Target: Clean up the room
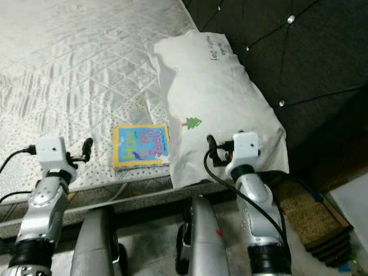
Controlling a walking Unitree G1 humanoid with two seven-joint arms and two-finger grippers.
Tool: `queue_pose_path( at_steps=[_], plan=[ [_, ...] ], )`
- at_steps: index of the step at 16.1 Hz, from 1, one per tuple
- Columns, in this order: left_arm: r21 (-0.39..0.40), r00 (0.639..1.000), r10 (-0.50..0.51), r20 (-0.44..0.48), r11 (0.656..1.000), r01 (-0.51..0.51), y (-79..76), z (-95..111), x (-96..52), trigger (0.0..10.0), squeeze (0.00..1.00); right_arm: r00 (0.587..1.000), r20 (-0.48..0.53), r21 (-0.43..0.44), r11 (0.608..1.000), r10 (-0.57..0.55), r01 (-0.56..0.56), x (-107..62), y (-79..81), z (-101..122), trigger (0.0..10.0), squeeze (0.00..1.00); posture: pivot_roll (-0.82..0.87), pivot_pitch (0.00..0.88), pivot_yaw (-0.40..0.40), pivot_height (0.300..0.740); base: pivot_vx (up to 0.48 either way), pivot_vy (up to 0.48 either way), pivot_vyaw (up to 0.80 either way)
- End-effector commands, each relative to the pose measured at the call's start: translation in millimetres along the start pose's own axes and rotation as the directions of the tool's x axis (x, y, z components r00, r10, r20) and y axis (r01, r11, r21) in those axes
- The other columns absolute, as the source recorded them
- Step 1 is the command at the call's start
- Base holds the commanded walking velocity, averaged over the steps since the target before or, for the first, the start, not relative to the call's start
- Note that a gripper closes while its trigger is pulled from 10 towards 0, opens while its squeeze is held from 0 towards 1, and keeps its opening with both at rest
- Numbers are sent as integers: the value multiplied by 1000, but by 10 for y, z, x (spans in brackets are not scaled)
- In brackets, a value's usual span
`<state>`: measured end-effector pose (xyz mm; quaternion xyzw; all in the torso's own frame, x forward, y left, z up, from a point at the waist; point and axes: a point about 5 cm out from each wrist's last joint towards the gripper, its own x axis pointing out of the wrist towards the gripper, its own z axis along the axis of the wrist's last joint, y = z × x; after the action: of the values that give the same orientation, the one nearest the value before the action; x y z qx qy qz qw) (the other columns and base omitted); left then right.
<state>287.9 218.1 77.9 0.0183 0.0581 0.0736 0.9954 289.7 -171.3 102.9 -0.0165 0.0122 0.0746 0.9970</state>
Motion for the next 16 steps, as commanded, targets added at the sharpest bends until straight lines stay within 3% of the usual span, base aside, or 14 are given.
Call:
queue_pose_path(
  at_steps=[1,3,4,9,16],
  plan=[
    [26,1000,-3,16,1000,3,-14,31,-7,10000,0,1000,-1,12,1000,11,-11,-2,-3,-10,10000,0,-3,106,-66,578,0,0,0],
    [21,1000,-11,8,1000,11,-40,16,11,10000,0,1000,0,19,999,32,-32,5,5,-9,10000,0,-4,101,-61,578,0,0,0],
    [-43,1000,-27,-8,999,26,-74,2,15,10000,0,999,5,31,999,34,-35,16,16,4,10000,0,-5,99,-59,586,0,0,0],
    [-87,995,-96,8,992,96,-205,51,39,10000,0,999,14,35,998,47,-48,45,62,8,10000,0,-1,83,-49,641,0,0,0],
    [-77,994,-107,-15,991,106,-272,36,51,10000,0,999,15,34,999,38,-38,35,60,-6,10000,0,-4,92,-45,705,0,0,0]
  ],
)
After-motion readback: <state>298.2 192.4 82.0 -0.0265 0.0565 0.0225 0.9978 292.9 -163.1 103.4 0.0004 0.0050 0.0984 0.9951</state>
